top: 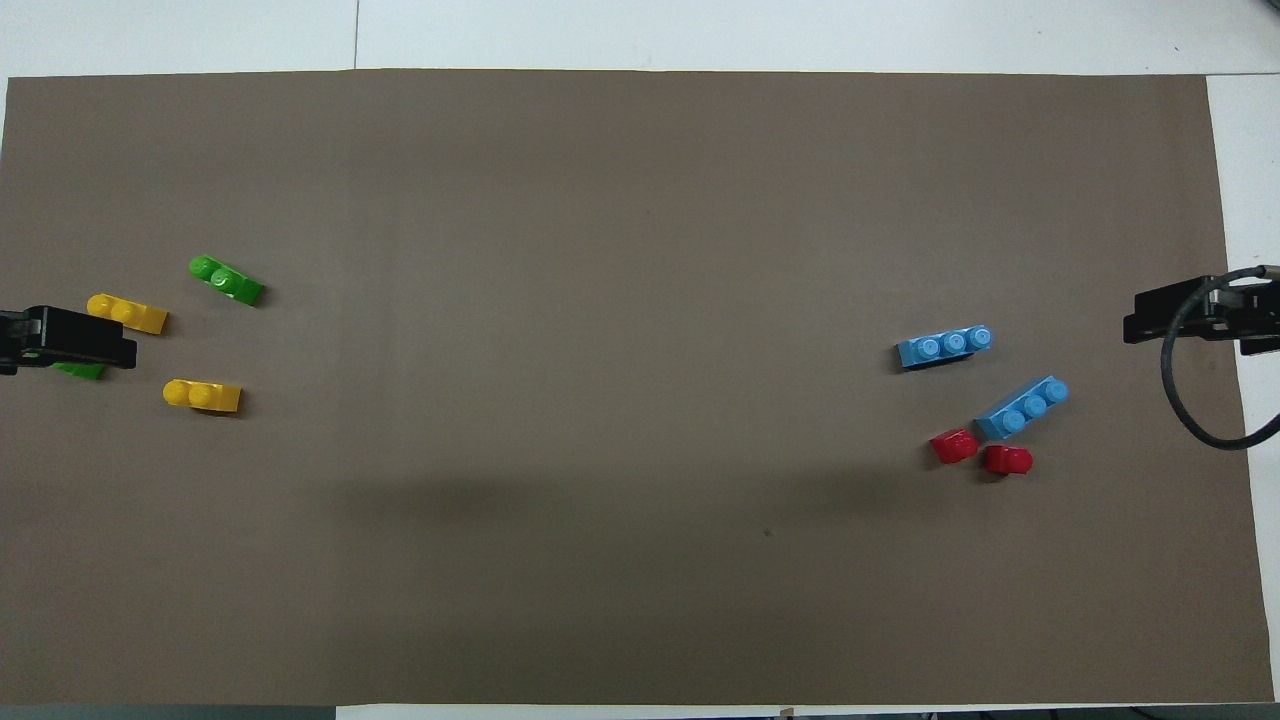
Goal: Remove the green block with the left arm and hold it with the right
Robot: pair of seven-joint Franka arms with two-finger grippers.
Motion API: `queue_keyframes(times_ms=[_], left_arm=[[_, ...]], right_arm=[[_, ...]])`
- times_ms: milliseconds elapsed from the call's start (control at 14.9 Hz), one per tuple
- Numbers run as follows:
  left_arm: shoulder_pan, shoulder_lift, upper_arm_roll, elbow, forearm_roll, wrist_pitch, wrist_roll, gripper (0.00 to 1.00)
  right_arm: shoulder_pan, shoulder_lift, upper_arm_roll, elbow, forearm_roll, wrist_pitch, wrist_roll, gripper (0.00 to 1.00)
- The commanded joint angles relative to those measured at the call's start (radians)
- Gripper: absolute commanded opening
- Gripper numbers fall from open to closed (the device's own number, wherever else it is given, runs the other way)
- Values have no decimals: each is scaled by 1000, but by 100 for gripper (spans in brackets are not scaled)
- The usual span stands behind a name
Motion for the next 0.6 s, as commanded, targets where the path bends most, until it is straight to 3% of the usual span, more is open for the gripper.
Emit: queue_keyframes(times_ms=[0, 536], left_arm=[[-2, -30, 9, -28, -17, -2, 20, 100], [-3, -30, 9, -28, -17, -2, 19, 100]], right_arm=[[-12, 13, 9, 26, -15, -18, -54, 100], [-9, 13, 9, 26, -17, -16, -50, 100]])
